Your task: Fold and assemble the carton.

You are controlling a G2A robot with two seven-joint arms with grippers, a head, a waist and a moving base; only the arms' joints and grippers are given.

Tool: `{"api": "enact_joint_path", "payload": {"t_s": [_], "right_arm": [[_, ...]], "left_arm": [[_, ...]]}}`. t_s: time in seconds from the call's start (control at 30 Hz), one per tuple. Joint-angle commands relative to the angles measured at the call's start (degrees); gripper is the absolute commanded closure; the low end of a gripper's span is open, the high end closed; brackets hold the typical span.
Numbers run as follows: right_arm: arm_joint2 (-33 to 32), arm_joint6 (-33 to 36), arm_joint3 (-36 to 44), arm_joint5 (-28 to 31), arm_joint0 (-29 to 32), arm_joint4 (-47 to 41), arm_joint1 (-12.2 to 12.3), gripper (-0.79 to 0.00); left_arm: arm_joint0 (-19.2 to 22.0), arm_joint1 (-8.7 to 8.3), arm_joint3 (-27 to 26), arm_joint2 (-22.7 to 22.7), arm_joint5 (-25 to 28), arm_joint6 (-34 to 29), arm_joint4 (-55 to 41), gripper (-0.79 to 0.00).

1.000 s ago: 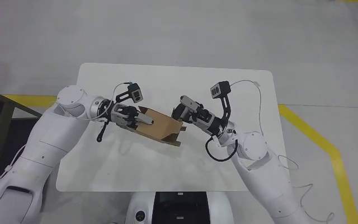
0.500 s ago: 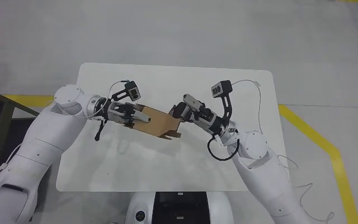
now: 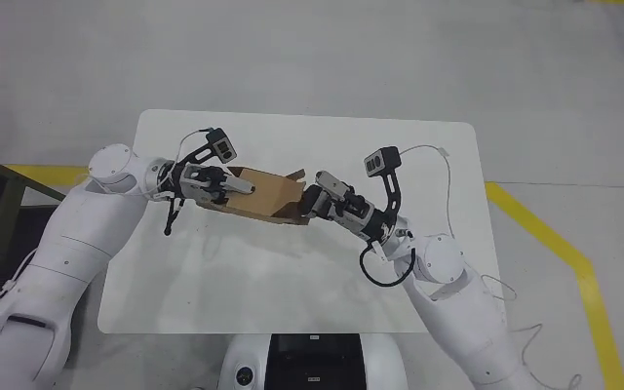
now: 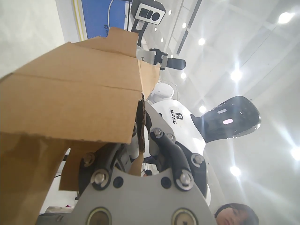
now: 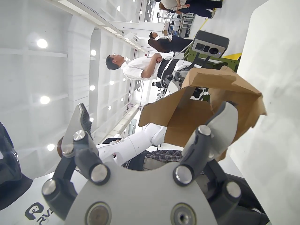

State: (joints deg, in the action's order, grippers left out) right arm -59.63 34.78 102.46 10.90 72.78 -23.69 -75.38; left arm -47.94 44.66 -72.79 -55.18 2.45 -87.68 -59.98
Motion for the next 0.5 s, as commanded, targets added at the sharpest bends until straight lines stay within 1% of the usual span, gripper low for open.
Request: {"api": "enact_joint_path", "payload": {"t_s": [0.0, 0.13, 0.47], "right_arm": [[0.97, 0.66, 0.07, -0.10, -0.22, -0.45, -0.13, -0.785], [2.08, 1.39, 0.51, 0.04, -0.44, -1.17, -0.31, -0.785], [3.70, 2.37, 1.56, -0.54, -0.87, -0.79, -0.50, -0.785]], "left_arm": [[0.20, 0.30, 0.28, -0.20, 0.28, 0.87, -0.19, 0.000], [0.51, 0.79, 0.52, -0.37, 2.10, 3.33, 1.83, 0.000], [0.52, 1.89, 1.02, -0.44, 4.63, 6.65, 5.23, 0.000]]}}
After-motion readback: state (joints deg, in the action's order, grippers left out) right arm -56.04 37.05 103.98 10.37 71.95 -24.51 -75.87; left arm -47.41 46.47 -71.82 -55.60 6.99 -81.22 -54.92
